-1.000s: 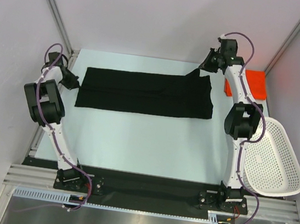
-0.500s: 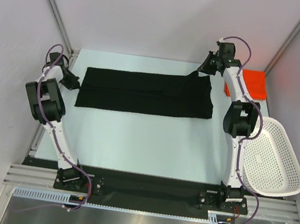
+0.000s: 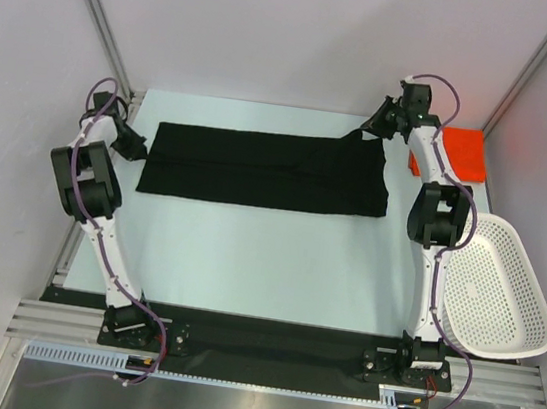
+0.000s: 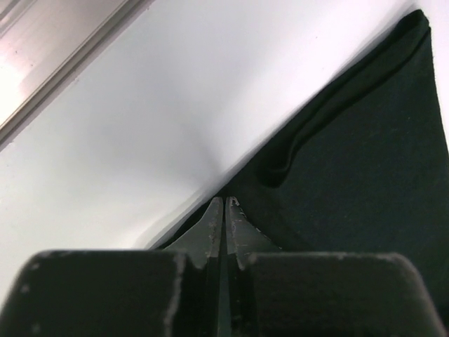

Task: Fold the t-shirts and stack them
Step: Fold the tshirt

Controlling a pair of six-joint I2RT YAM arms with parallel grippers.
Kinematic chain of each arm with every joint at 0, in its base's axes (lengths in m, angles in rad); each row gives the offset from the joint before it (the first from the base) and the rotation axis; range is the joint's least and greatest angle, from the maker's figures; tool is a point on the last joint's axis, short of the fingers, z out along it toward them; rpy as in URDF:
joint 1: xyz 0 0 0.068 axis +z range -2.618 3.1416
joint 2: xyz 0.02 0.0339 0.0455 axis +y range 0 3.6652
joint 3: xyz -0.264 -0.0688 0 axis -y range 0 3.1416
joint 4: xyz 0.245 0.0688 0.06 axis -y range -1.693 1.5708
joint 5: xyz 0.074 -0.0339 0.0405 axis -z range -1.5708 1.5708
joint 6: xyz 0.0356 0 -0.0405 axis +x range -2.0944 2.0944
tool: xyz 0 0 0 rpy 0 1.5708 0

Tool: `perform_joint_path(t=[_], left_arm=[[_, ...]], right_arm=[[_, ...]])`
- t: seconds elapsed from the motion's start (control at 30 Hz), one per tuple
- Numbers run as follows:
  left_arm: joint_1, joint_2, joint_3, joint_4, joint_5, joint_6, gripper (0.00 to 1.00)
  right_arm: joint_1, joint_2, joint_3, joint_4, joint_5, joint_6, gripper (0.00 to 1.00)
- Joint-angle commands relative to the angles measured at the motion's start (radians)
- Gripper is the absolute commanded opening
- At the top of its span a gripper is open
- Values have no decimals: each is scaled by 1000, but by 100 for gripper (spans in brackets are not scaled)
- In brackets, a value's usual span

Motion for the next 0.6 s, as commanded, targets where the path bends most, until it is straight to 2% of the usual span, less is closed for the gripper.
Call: perform_joint_path(t=[0.0, 0.07, 0.1, 0.2, 0.3, 0.33, 0.43, 0.57], left_arm=[[-3, 16, 74, -17, -39, 17, 8], [-1, 12, 85, -19, -39, 16, 15], [-3, 7, 85, -16, -41, 20, 26], [-6, -45, 76, -25, -70, 43, 43], [-6, -100, 56, -63, -100, 92, 54], [-6, -115, 47, -75, -113, 104, 67], [-6, -207, -36, -72, -123, 150, 69], [-6, -353, -200, -17, -58, 161, 67]], right_arm=[[-20, 13, 52, 83, -30, 56, 1], [-33, 25, 66, 115, -50, 87, 5], [-37, 33, 79, 122, -72, 110, 6], [-56, 65, 167, 93, -94, 176, 17], [-73, 33, 202, -48, -51, 152, 46], [-71, -16, 189, -108, -44, 126, 55], [-134, -103, 140, -244, -21, 83, 63], [-137, -211, 57, -427, 12, -80, 65]])
